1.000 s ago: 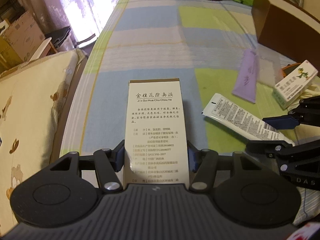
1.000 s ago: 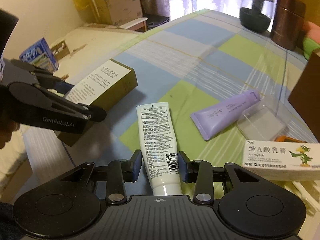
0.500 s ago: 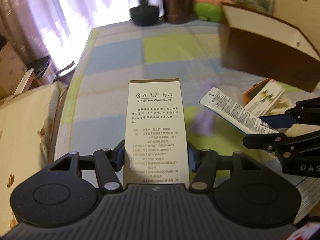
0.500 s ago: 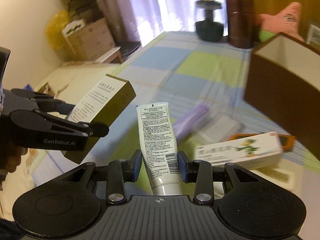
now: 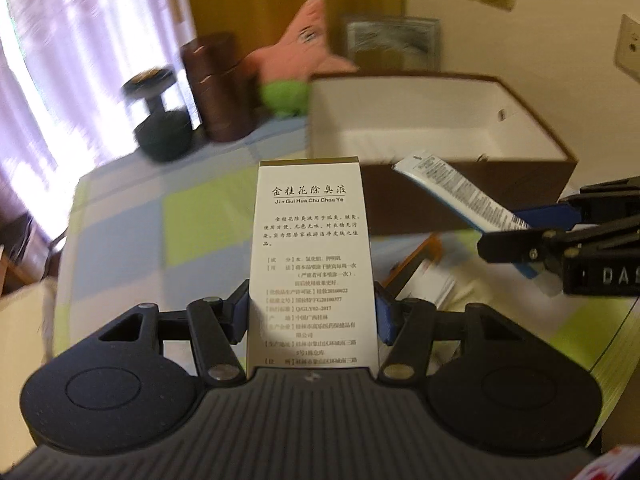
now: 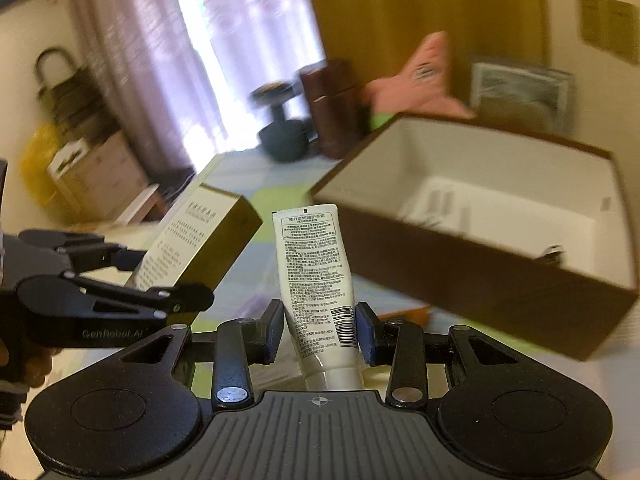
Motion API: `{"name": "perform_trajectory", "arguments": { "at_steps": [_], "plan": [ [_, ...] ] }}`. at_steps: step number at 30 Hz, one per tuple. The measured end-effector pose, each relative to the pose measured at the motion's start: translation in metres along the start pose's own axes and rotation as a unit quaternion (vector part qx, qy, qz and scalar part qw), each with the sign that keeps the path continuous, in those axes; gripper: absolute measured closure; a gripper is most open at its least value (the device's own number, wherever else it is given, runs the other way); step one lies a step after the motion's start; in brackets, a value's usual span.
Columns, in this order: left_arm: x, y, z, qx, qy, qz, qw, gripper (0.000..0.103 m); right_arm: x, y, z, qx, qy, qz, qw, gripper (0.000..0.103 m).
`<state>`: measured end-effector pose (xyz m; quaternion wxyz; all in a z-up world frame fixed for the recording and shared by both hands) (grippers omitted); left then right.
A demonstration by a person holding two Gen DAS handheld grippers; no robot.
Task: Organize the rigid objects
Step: 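Carry the box and tube into the brown box and release them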
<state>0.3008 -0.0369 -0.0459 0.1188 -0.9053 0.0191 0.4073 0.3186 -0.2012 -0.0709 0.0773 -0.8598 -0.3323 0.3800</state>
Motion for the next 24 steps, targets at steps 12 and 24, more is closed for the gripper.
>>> {"name": "perform_trajectory", "arguments": {
  "at_steps": [12,24],
  "plan": [
    [0.056,0.052,-0.117,0.031,0.042,0.066,0.9964,0.048,-0.021,0.099,-0.078,0.082,0.055,0.075,0.992,0.068],
    [0.135,0.088,-0.175,0.055,0.012,0.083,0.9950,0.048,0.016,0.171,-0.106,0.121,0.033,0.138,0.983,0.068]
  ]
}}
Point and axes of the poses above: each gripper's, at about its wrist camera, not at the fingertips, and x roughly the way its jaws point, y to its right, z to its underside, the point moved 6 cm from there along x, roughly the way its jaws point, and after that the axes turned 8 degrees about x, right-handed, at the moved point
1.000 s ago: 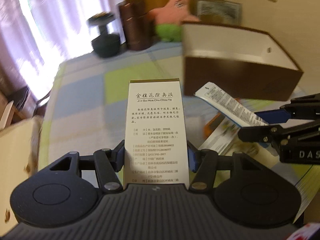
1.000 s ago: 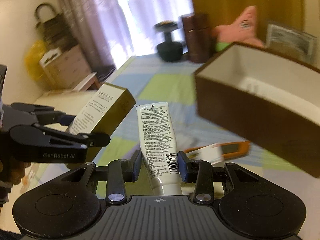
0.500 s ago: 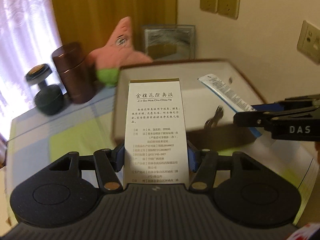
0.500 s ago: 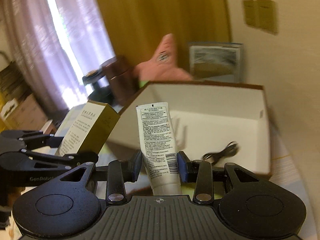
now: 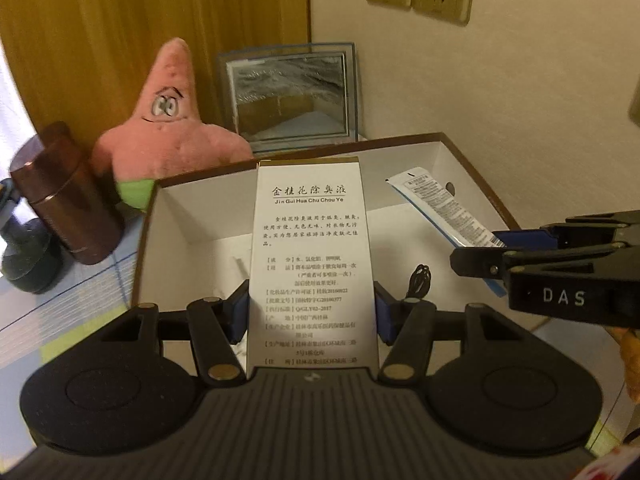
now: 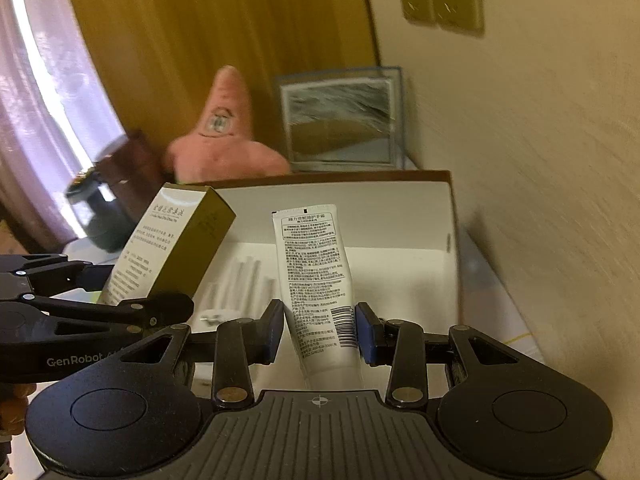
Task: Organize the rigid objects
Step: 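Carry the box and tube into the brown box and release them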
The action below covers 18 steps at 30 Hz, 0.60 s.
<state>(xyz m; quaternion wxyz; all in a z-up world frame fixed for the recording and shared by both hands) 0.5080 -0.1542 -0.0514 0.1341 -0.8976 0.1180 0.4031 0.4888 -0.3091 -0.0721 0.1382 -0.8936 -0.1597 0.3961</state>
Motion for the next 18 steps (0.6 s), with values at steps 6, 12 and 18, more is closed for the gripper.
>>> {"name": "perform_trajectory", "arguments": {
  "at_steps": [6,12,18],
  "plan": [
    [0.035,0.005,-0.006,-0.007,-0.026,0.014,0.9995,0.048,0.026,0.018,-0.006,0.003,-0.018,0.029,0.999,0.068],
    [0.057,0.010,-0.007,-0.005,-0.034,0.025,0.9991,0.047,0.047,0.025,-0.009,-0.008,-0.027,0.043,0.999,0.067],
    [0.064,0.007,-0.001,-0.002,-0.045,0.028,0.9986,0.045,0.054,0.029,-0.010,0.001,-0.028,0.047,0.998,0.064]
  ]
}}
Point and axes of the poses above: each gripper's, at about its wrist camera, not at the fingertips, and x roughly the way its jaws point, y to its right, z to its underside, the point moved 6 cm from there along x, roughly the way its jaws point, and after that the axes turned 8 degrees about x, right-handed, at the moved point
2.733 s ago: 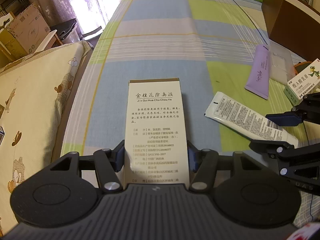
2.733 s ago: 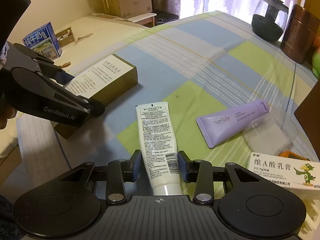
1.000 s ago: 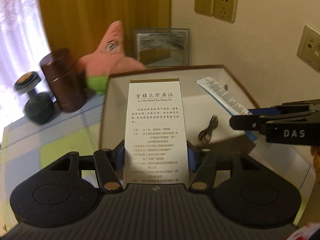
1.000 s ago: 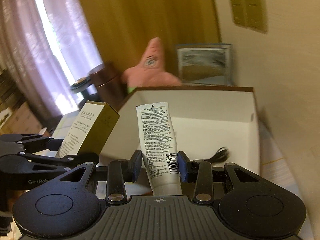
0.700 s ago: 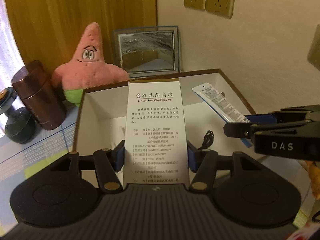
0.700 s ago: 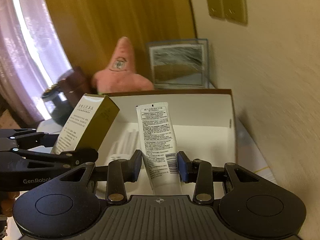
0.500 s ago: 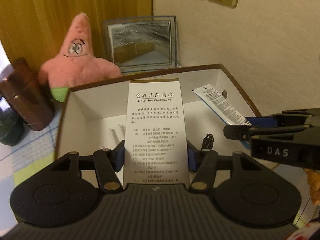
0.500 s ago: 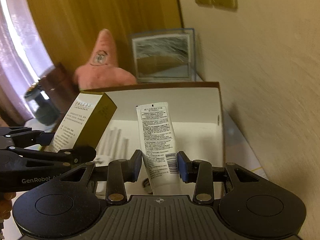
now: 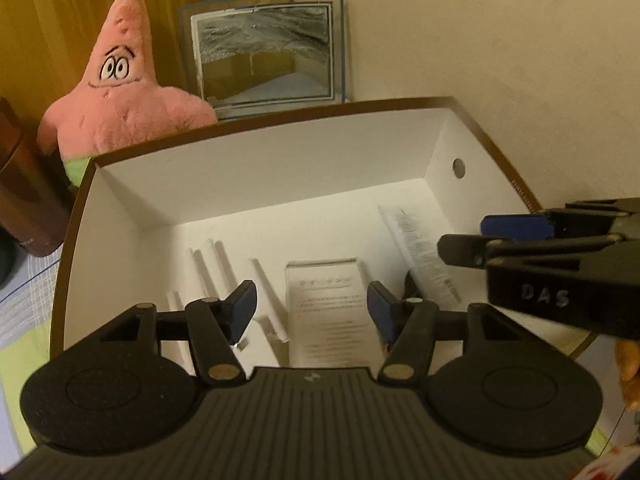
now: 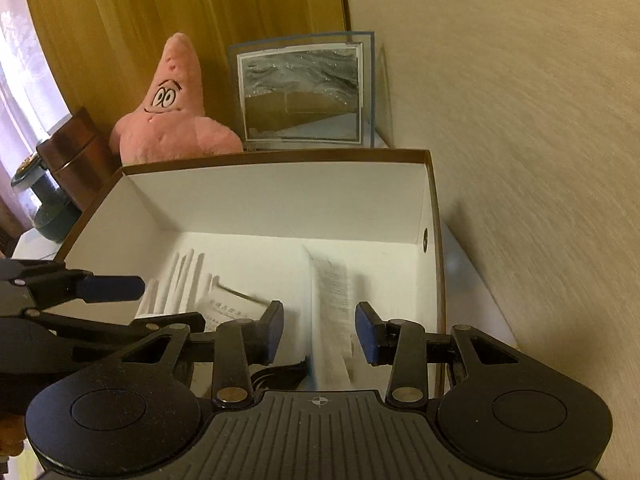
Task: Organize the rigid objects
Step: 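Carry the box and tube into the brown box and release them, then move both tools back from the brown box toward the remaining items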
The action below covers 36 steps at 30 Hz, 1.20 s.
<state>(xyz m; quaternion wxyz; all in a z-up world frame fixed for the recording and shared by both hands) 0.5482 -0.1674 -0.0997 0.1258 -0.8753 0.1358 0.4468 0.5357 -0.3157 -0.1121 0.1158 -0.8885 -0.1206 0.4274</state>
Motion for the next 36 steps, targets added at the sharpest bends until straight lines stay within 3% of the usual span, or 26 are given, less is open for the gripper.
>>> {"name": "perform_trajectory", "arguments": {
  "at_steps": [5,20,36],
  "plan": [
    [-0.007,-0.010,0.007,-0.010,0.001,0.001,0.9999,0.045,-0.008,-0.002,0.004,0.002,0.002,-0.007,1.000,0.055],
    [-0.067,-0.024,0.027,-0.037,0.043,0.006,0.9984,0.045,-0.057,-0.011,0.020,0.025,0.024,-0.039,0.999,0.044],
    [-0.141,-0.025,0.057,-0.059,0.091,0.005,0.9941,0.045,-0.115,-0.041,0.044,0.026,0.059,-0.076,0.995,0.039]
  ]
}}
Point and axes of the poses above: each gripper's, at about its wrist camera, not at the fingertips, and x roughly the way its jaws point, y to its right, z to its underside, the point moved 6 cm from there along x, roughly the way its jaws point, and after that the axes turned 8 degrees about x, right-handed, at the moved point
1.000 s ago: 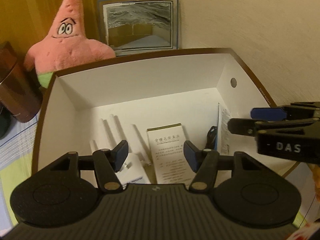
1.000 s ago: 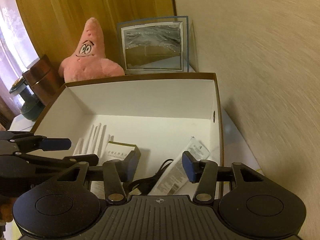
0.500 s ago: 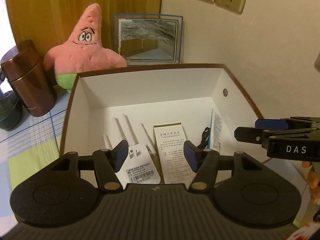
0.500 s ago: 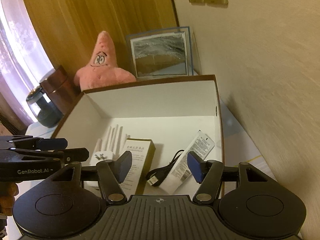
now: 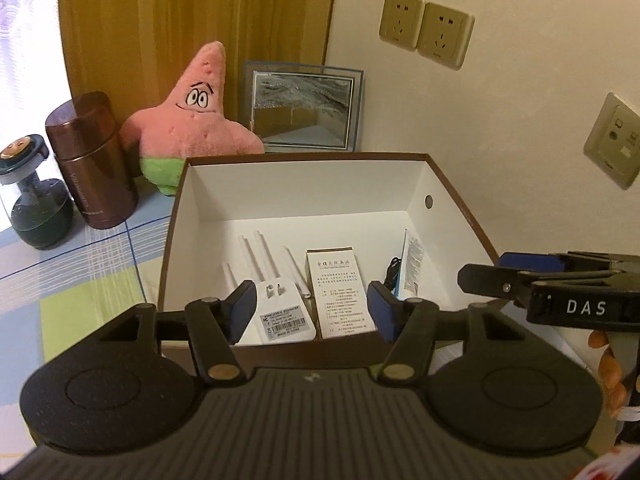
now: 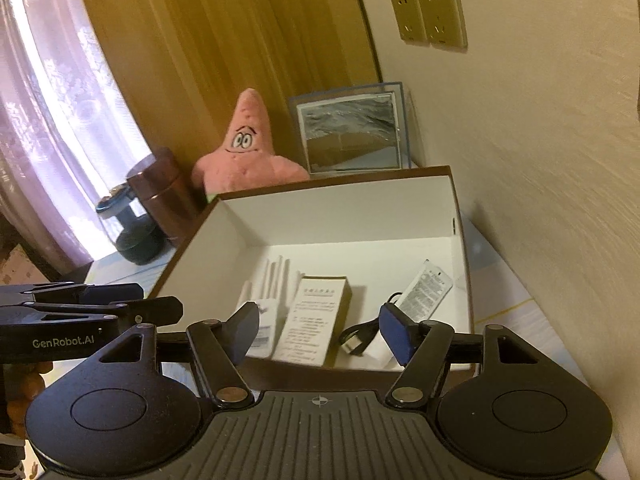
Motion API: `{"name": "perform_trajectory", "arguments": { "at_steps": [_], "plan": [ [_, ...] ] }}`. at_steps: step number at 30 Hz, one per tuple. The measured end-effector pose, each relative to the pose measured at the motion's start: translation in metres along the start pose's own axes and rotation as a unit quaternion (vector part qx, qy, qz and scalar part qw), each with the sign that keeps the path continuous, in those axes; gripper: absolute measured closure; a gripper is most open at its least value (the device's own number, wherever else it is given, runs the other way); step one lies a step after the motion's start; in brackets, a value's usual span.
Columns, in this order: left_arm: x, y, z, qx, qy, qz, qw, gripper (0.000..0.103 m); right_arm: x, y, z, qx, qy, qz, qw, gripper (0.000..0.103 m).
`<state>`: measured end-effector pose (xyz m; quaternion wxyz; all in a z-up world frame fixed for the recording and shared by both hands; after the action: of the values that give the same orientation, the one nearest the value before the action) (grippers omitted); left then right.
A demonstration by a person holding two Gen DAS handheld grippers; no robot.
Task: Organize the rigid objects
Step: 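Move both tools back from the brown box toward the remaining items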
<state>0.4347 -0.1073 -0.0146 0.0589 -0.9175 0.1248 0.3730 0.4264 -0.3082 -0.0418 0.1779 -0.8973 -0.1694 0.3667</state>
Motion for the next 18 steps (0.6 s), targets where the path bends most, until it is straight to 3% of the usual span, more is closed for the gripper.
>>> {"name": "perform_trajectory", "arguments": {
  "at_steps": [10,18],
  "plan": [
    [-0.046,-0.008,0.027,-0.003,0.016,-0.003,0.9999,0.045,-0.023,-0.016,0.029,-0.004,-0.007,-0.012,1.000,0.038],
    [-0.072,-0.021,0.082,-0.010,-0.003,-0.018,0.9998,0.045,-0.032,-0.032,0.075,-0.019,-0.029,-0.023,0.999,0.038]
  ]
}}
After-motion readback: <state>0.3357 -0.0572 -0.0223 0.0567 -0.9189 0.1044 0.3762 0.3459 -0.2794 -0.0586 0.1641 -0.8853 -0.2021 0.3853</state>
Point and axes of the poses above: each gripper's, at about its wrist camera, not at the fingertips, and x roughly the way its jaws point, y to its right, z to its underside, the point moved 6 cm from there along x, roughly the way its jaws point, and after that the axes turned 8 degrees about x, right-handed, at the moved point
